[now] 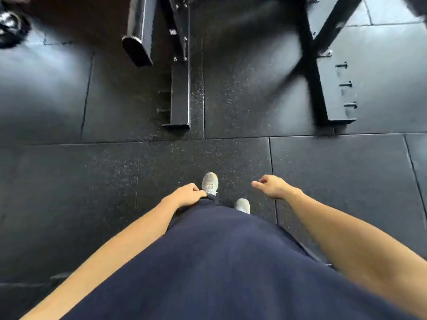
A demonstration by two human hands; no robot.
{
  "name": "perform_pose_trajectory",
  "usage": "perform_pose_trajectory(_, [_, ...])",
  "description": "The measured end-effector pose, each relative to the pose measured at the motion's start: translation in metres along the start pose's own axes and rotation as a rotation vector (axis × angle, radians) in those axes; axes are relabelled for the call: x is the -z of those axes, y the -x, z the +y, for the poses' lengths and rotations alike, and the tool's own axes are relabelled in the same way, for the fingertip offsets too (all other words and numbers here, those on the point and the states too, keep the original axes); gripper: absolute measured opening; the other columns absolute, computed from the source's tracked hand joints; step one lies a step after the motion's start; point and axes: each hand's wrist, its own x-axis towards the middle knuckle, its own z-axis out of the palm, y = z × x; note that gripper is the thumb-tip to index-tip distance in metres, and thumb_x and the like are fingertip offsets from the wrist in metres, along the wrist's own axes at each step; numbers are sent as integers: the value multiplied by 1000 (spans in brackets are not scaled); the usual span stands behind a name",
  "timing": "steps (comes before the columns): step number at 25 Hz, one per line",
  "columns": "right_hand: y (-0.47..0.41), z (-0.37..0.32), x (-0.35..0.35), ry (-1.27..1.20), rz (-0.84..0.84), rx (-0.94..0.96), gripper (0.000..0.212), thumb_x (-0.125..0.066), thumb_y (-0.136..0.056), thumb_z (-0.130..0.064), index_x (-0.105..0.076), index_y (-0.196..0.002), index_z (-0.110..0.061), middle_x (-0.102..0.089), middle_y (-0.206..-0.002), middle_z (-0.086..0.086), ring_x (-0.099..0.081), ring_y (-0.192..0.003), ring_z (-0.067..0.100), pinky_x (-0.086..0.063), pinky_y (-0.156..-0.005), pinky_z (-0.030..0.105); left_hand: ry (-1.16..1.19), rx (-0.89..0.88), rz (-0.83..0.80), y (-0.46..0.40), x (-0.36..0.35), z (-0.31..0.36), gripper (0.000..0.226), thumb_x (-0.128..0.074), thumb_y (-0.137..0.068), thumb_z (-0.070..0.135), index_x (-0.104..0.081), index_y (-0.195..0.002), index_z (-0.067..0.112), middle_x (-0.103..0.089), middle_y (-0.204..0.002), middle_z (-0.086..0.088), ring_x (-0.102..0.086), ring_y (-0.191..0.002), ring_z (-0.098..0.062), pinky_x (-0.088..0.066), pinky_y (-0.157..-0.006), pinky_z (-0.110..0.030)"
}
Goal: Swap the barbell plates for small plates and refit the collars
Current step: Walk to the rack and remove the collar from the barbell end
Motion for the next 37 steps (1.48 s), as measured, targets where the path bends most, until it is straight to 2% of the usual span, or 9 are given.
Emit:
perform_pose_trajectory(3, [-2, -39, -7, 103, -50, 101, 58, -48, -92, -57, -54, -126, -10, -60, -128, 10, -56, -115, 28, -44, -96, 35, 229, 41, 75, 19, -20, -43, 32, -53, -90, 50, -55, -75, 22, -60, -88, -3, -55, -83, -21, -38, -70, -33])
perform_pose_trajectory(6, [-3, -98, -27, 272, -155, 215, 60, -49, -92, -57, -52, -129, -10, -59, -129, 9, -56, -116, 27, -43, -97, 34, 385, 133, 149, 34, -30, -88, 43, -52, -94, 43, -67, -101, 4, -66, -111, -18, -61, -104, -33, -43, -82, -37])
perform_pose_trajectory(8, [-5, -138, -46, 374, -194, 274, 62, -49, -90, -59, -52, -130, -11, -58, -131, 8, -56, -117, 26, -42, -97, 33, 445, 204, 161, 39, -29, -123, 51, -47, -97, 42, -63, -119, -1, -62, -125, -20, -56, -117, -34, -42, -92, -34])
perform_pose_trajectory(14, [-19, -286, -119, 546, -268, 374, 61, -50, -91, -57, -51, -130, -10, -62, -127, 12, -60, -113, 28, -45, -99, 36, 645, 309, 117, 39, -3, -263, 49, -53, -85, 52, -66, -110, 13, -63, -117, -8, -59, -108, -27, -42, -88, -32])
perform_pose_trajectory(17, [-23, -373, -155, 595, -248, 418, 63, -50, -92, -55, -47, -135, -10, -56, -135, 11, -55, -120, 27, -43, -100, 36, 709, 300, 185, 49, 41, -339, 38, -50, -90, 45, -62, -106, 12, -61, -104, -6, -58, -100, -25, -41, -84, -34])
perform_pose_trajectory(20, [-24, -442, -171, 580, -209, 437, 62, -50, -92, -54, -45, -137, -10, -54, -138, 9, -53, -122, 26, -40, -99, 34, 769, 270, 194, 55, 82, -390, 28, -51, -91, 44, -47, -79, 19, -49, -80, -1, -45, -75, -20, -33, -70, -33])
perform_pose_trajectory(23, [-39, -501, -185, 588, -177, 449, 61, -51, -93, -52, -47, -136, -9, -51, -140, 10, -50, -127, 27, -38, -102, 35, 819, 263, 212, 46, 119, -436, 26, -52, -90, 44, -41, -81, 22, -46, -87, 0, -42, -79, -19, -30, -71, -33])
perform_pose_trajectory(31, [-107, -664, -216, 622, -220, 430, 57, -50, -94, -46, -51, -131, -3, -56, -134, 14, -53, -122, 29, -40, -99, 34, 786, 252, 197, -10, 260, -539, 29, -55, -86, 44, -56, -92, 16, -55, -83, -1, -48, -74, -19, -35, -67, -31])
perform_pose_trajectory(37, [-157, -836, -213, 622, -230, 464, 52, -49, -96, -45, -57, -125, -1, -60, -129, 16, -55, -119, 31, -41, -97, 34, 688, 264, 255, -41, 420, -638, 20, -55, -83, 42, -50, -73, 25, -50, -70, 3, -44, -69, -18, -32, -64, -30])
